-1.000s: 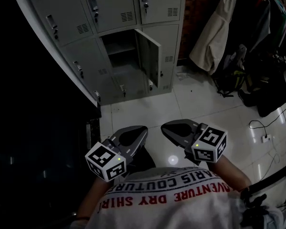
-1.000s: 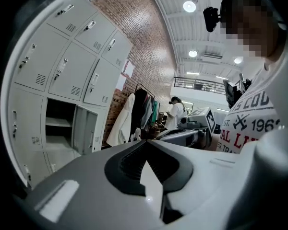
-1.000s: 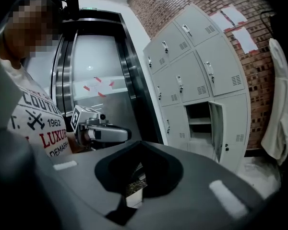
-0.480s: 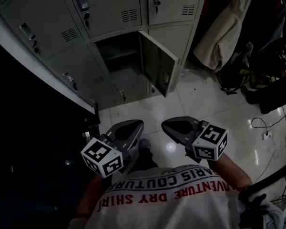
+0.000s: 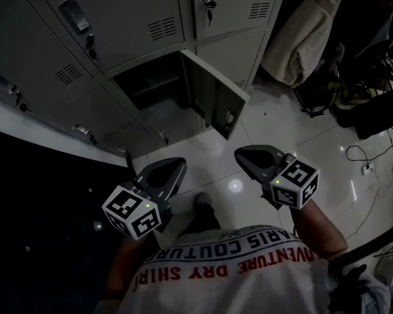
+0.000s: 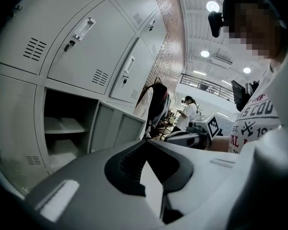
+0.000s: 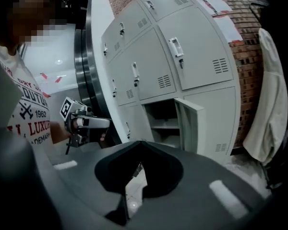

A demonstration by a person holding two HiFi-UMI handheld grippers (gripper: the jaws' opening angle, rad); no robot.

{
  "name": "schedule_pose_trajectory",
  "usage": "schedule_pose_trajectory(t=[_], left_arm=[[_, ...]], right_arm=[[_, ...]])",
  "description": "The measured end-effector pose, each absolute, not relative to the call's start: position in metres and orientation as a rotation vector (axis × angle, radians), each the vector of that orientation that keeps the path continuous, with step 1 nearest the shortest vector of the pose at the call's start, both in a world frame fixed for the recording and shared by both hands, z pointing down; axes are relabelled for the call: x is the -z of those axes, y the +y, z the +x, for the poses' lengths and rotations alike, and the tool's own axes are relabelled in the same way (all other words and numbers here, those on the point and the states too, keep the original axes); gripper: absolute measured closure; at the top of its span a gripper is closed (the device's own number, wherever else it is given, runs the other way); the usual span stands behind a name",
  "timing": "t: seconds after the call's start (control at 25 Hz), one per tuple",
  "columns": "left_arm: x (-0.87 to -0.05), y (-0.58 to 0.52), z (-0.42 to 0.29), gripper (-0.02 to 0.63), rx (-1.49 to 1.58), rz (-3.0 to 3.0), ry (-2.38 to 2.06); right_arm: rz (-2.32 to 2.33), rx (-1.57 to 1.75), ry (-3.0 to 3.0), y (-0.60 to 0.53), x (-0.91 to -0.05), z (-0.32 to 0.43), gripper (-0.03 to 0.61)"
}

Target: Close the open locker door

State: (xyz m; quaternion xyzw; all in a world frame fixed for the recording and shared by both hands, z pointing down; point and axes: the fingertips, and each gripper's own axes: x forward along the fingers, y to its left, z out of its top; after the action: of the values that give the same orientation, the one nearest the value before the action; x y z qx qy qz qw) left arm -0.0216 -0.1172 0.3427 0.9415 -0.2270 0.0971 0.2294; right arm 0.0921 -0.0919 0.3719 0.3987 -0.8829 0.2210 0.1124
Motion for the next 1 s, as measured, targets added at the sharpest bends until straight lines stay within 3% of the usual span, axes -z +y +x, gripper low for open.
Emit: schedule_pose_trajectory(t=[0.52, 1.0], left_arm=[[-0.37, -0.182, -0.031, 0.609, -0.322, 2.543, -0.612], [-0.37, -0.214, -0.043, 0.609, -0.291, 2.523, -0.613]], right_arm=[[1.536, -0.622, -2.314, -0.206, -0.423, 0.204, 0.58], [1.495, -0.648, -2.325, -0.225, -0.434, 0.189, 0.581]])
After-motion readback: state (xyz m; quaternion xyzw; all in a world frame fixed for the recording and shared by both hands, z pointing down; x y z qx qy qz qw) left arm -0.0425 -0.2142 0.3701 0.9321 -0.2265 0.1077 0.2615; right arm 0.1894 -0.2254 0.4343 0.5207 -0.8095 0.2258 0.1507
